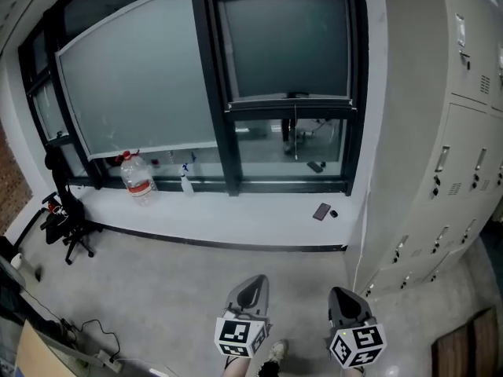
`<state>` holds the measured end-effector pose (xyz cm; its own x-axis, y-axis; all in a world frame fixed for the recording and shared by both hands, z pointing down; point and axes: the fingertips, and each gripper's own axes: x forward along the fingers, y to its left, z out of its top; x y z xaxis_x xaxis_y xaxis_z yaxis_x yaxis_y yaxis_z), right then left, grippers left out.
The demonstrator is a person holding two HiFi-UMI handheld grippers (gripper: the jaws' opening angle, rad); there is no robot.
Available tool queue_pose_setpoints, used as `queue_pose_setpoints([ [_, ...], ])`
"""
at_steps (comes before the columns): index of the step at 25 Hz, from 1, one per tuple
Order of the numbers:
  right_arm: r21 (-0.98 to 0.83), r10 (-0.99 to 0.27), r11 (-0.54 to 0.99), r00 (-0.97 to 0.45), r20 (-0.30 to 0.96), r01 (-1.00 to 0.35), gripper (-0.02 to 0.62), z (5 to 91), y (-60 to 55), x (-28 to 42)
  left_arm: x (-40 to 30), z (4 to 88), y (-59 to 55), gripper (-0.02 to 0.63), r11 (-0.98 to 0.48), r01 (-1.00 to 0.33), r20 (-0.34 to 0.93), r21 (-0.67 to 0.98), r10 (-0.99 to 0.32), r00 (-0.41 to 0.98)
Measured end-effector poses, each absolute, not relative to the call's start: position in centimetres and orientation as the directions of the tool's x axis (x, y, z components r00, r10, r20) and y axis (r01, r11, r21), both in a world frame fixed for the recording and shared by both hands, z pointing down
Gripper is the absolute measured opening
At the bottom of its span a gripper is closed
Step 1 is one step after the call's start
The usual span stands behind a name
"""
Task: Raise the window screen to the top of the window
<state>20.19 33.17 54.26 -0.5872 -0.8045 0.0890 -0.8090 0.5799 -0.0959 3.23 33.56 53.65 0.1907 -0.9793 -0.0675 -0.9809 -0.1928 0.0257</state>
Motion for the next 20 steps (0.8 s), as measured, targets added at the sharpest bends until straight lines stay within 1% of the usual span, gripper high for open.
queue_pose_setpoints([
  [5,-0.038,-0.794,0.604,-0.605,0.064,-0.796,0.005,50.8,22.1,14.1,-1.8,49.8,22.9,0.003,-0.206,-0.978,-0.115,0.002,-0.972,0.205],
  [10,-0.077,-0.794,0.603,-0.607,0.032,-0.794,0.005,49.3,14.1,10.5,-6.4,47.5,15.0,0.003,-0.195,-0.981,-0.139,-0.02,-0.971,0.196],
  [15,-0.085,-0.796,0.598,-0.603,0.051,-0.797,0.005,50.3,7.7,9.4,-8.4,48.2,8.6,0.003,-0.186,-0.983,-0.128,0.002,-0.975,0.184],
  [20,-0.097,-0.808,0.58,-0.586,0.059,-0.809,0.005,51.2,0.0,10.1,-8.3,49.3,1.0,0.003,-0.195,-0.981,-0.109,0.001,-0.975,0.194],
])
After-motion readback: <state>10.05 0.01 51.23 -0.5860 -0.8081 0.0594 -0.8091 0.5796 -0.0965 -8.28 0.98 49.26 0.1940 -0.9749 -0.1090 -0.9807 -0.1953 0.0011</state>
